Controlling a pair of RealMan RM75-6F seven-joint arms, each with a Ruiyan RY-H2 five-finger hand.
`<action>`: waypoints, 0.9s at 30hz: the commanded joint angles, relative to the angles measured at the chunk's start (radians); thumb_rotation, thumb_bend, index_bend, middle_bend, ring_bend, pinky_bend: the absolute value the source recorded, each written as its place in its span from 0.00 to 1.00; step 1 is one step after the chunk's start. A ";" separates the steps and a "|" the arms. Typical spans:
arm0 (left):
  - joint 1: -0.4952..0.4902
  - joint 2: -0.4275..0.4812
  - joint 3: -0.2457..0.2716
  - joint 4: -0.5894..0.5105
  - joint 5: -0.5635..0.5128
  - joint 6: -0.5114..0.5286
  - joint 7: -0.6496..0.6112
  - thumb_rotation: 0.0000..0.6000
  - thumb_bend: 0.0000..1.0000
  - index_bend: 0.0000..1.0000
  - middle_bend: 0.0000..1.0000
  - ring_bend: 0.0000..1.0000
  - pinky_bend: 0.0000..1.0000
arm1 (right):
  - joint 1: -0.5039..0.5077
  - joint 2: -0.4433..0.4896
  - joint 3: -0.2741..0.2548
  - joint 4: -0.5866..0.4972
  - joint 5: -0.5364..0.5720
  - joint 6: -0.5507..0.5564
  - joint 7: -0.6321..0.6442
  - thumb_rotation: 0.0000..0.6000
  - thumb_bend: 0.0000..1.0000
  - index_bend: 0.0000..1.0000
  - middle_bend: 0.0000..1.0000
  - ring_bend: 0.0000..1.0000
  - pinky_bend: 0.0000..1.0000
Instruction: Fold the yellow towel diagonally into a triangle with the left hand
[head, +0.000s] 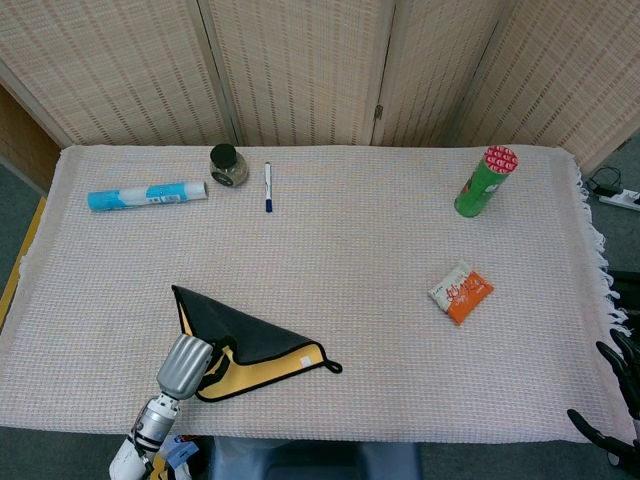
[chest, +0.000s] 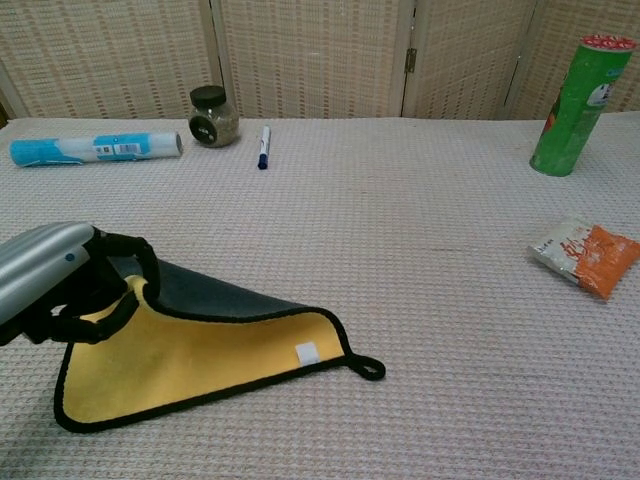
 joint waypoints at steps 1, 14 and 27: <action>0.021 -0.001 0.016 0.014 0.008 0.002 -0.016 1.00 0.59 0.56 1.00 1.00 1.00 | 0.001 -0.001 -0.004 -0.002 -0.006 -0.001 -0.003 1.00 0.24 0.00 0.00 0.00 0.00; 0.085 0.015 0.063 0.033 0.085 0.032 -0.044 1.00 0.59 0.57 1.00 1.00 1.00 | 0.008 -0.009 -0.008 -0.014 -0.009 -0.022 -0.025 1.00 0.24 0.00 0.00 0.00 0.00; 0.115 0.057 0.092 0.029 0.087 -0.037 -0.046 1.00 0.59 0.28 1.00 1.00 1.00 | 0.006 -0.011 -0.013 -0.016 -0.019 -0.017 -0.028 1.00 0.24 0.00 0.00 0.00 0.00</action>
